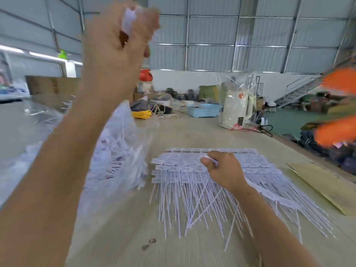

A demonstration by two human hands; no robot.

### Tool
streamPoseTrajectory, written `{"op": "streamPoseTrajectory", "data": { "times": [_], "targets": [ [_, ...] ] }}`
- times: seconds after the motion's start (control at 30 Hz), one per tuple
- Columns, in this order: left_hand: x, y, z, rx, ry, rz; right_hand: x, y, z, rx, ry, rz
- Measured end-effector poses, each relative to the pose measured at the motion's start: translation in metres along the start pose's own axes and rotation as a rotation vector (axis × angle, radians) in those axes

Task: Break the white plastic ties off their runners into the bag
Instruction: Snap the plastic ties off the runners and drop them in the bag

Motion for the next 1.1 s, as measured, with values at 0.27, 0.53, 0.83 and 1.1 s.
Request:
{"op": "streamPoseTrajectory", "data": {
  "times": [0.27,0.53,0.83,1.1],
  "targets": [
    [-0.028,-0.063,-0.161,-0.528,0.815,-0.959,0.0,-0.002,-0.01,-0.047,0.03,0.018],
    [-0.002,-0.099,-0.172,-0.472,0.806,-1.085,-0.001,-0.002,-0.009,-0.027,0.006,0.018],
    [0.082,-0.107,-0.035,-0.208,0.004,-0.547,-0.004,0.0,-0.004,0.119,0.195,0.041],
    [0.163,-0.215,-0.113,-0.813,0.099,-0.613,-0.011,0.006,0.013,0.224,0.212,0.105]
  ]
}}
Point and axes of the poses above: each hand's wrist, its own y-axis towards the middle knuckle, its own x-axis out of the palm, z = x × y, the point moved 7 cm from there along y, towards the middle knuckle, and after that the axes turned 12 degrees about z, right-handed, at the moved point
